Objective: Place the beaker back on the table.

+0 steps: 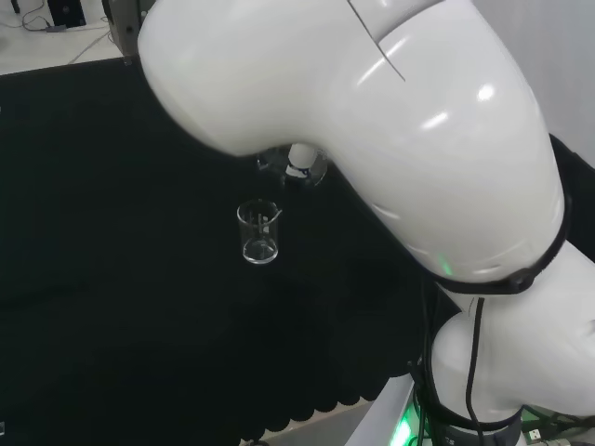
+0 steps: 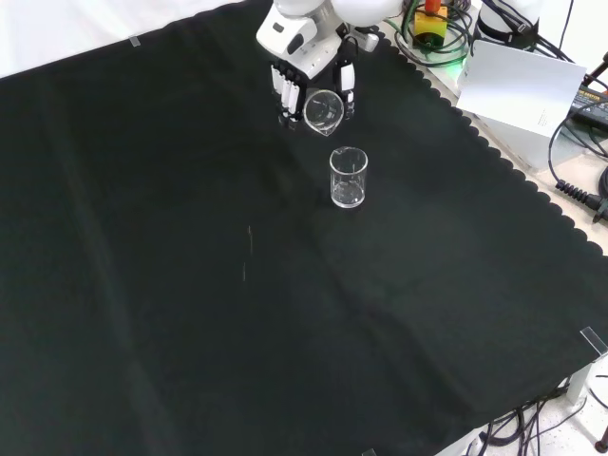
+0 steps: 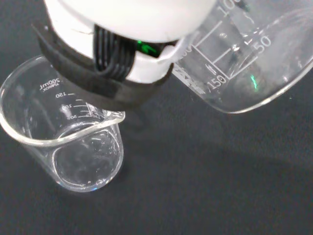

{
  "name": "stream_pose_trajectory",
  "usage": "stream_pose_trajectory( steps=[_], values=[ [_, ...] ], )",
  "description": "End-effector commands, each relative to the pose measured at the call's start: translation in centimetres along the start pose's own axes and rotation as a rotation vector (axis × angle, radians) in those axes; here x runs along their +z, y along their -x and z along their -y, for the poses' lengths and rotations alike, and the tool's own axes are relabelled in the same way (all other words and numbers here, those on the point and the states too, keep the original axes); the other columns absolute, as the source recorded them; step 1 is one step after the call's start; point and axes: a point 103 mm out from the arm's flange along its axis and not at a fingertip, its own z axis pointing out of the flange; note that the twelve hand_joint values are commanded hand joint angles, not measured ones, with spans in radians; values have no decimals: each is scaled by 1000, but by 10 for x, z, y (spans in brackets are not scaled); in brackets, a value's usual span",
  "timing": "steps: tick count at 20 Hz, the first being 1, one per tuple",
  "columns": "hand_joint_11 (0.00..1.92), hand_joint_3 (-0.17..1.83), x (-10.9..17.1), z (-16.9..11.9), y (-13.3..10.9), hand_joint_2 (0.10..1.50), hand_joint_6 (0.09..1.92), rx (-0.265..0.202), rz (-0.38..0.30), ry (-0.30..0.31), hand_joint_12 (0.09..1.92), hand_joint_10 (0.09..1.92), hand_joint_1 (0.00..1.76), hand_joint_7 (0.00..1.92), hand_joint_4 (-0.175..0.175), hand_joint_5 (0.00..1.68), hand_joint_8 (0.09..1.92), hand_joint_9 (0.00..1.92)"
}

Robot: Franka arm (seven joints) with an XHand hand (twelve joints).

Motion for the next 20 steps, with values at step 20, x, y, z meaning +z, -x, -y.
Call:
stream_pose_trajectory(
  steps=[20],
  values=[
    [1081,6,51,-108,57,937,522,-55,-469,192,746,87,1525,1302,-175,1257,527,1624]
  ],
)
